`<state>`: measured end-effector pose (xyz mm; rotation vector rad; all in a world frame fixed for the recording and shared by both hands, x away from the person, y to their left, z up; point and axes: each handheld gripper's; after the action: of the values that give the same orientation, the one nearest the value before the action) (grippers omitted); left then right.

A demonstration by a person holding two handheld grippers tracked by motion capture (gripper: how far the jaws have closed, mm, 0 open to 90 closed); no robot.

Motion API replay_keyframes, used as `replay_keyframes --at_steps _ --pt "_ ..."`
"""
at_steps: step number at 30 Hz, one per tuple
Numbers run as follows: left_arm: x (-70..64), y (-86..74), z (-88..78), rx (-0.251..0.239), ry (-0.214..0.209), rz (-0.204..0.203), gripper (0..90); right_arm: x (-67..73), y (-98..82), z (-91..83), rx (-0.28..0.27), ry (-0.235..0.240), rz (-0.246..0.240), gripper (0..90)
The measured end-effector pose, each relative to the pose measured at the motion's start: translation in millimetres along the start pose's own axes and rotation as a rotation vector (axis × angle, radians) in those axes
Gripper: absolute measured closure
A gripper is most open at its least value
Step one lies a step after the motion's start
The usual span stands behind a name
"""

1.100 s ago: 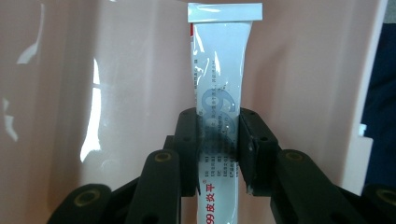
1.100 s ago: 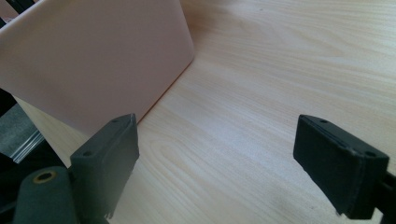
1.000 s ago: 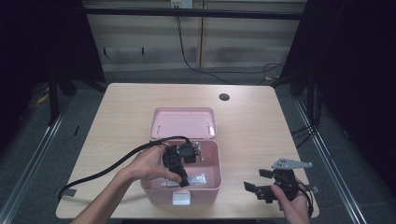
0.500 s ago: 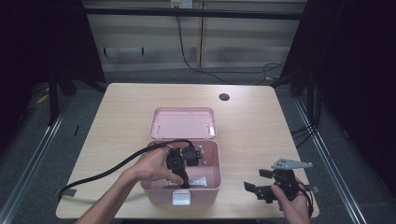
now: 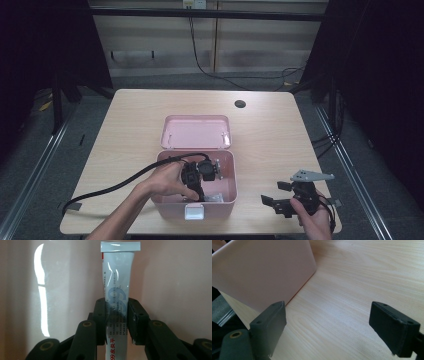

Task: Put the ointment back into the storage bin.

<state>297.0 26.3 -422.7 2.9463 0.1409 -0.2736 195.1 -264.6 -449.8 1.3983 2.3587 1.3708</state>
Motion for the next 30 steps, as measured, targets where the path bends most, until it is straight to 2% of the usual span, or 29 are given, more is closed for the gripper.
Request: replay_keyframes --at_steps 8,12,20,21,23,26,30 --pt "1.9 1.4 7.9 0.007 -0.011 -0.004 70.9 0.3 0.0 0.1 0.001 -0.003 -0.001 13.8" --pt "3.0 1.1 13.0 0.002 -0.035 0.001 70.9 0.3 0.0 0.2 0.001 -0.002 -0.002 13.8" --pt "3.6 2.3 21.1 0.033 -0.044 0.008 70.8 0.7 -0.1 -0.1 0.002 0.0 -0.001 13.8" --pt "3.3 2.2 22.9 0.034 -0.051 -0.002 70.9 0.6 -0.1 -0.1 0.002 0.0 -0.001 13.8" --pt "4.0 2.4 25.5 0.062 -0.053 0.011 70.8 0.6 -0.1 0.0 0.003 -0.001 -0.001 13.8" --pt "5.0 2.4 29.7 0.078 -0.06 0.008 70.8 1.2 -0.1 0.1 0.002 0.005 -0.004 13.8" --pt "6.4 3.0 31.0 0.081 -0.063 0.006 70.8 1.1 -0.1 0.3 0.003 0.004 -0.002 13.8"
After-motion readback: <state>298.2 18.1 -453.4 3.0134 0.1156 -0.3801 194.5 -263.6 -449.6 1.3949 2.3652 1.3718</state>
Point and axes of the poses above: each handheld gripper's, and its own axes: z roughly forward along the jaws, y roughly out of its top, x roughly to its left, and after that the axes turned 7 degrees about y, right-handed
